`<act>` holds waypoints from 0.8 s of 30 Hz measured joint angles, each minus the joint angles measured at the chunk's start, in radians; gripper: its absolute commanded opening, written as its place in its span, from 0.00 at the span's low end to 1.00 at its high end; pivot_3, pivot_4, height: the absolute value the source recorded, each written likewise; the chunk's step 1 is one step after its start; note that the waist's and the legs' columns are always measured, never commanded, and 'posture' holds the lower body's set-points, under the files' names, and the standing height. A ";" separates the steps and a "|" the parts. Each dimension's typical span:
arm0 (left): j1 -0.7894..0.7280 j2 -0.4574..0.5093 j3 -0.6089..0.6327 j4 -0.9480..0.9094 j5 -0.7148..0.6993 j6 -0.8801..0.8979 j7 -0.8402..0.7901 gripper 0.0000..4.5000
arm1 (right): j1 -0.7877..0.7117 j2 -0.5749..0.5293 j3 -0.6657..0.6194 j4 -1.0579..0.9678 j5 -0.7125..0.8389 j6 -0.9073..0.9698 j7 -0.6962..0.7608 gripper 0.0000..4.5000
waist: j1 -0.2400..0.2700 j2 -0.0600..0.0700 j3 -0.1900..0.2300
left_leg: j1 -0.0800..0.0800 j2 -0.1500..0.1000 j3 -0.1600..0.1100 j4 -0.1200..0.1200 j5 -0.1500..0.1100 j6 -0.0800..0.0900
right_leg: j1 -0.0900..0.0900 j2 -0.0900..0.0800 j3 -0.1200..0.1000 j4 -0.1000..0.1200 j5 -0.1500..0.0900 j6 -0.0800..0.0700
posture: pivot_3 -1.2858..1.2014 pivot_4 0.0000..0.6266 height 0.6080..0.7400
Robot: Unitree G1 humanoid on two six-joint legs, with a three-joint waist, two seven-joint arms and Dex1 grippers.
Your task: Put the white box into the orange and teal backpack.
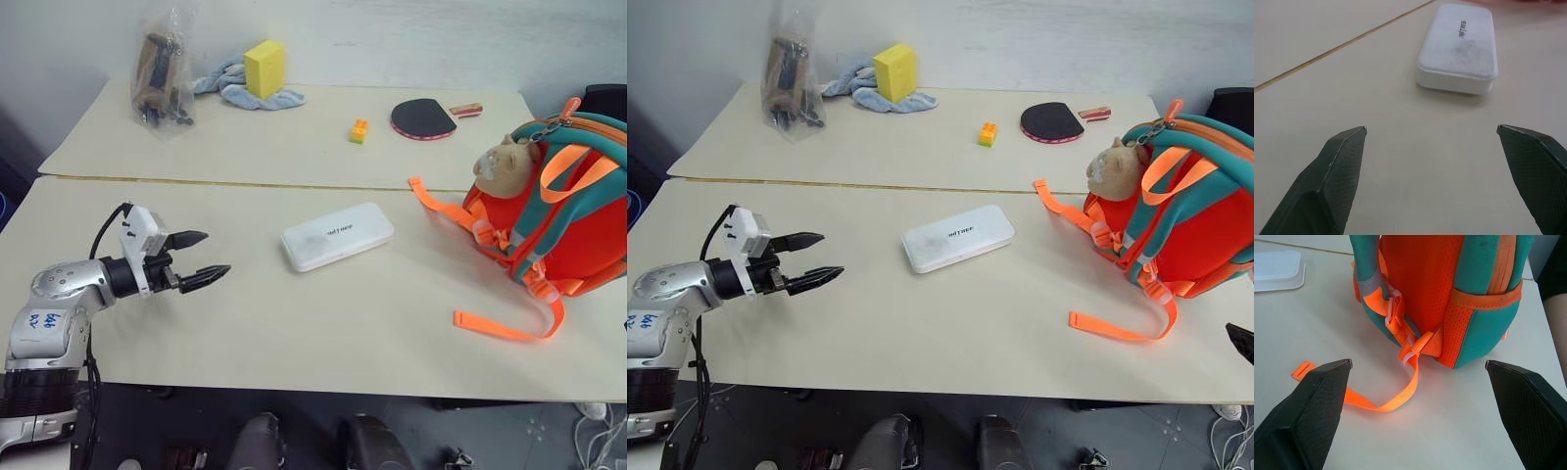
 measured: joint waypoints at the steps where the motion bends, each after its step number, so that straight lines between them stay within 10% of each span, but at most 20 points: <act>1: 0.000 0.006 -0.008 0.004 0.012 -0.011 -0.003 1.00 | 0.001 0.003 0.000 -0.001 0.000 0.000 0.000 0.99 | 0.000 0.000 0.000 | 0.000 0.000 0.000 0.000 0.000 0.000 | 0.000 0.000 0.000 0.000 0.000 0.000 | 0.52 0.24 1.00; 24: -0.030 0.002 -0.049 0.010 0.028 0.006 0.005 1.00 | 0.009 0.024 0.000 -0.051 -0.017 -0.002 -0.028 0.99 | 0.000 0.000 0.000 | 0.001 0.000 0.000 0.000 0.000 0.000 | 0.000 0.000 0.000 0.001 0.000 0.000 | 0.52 0.24 1.00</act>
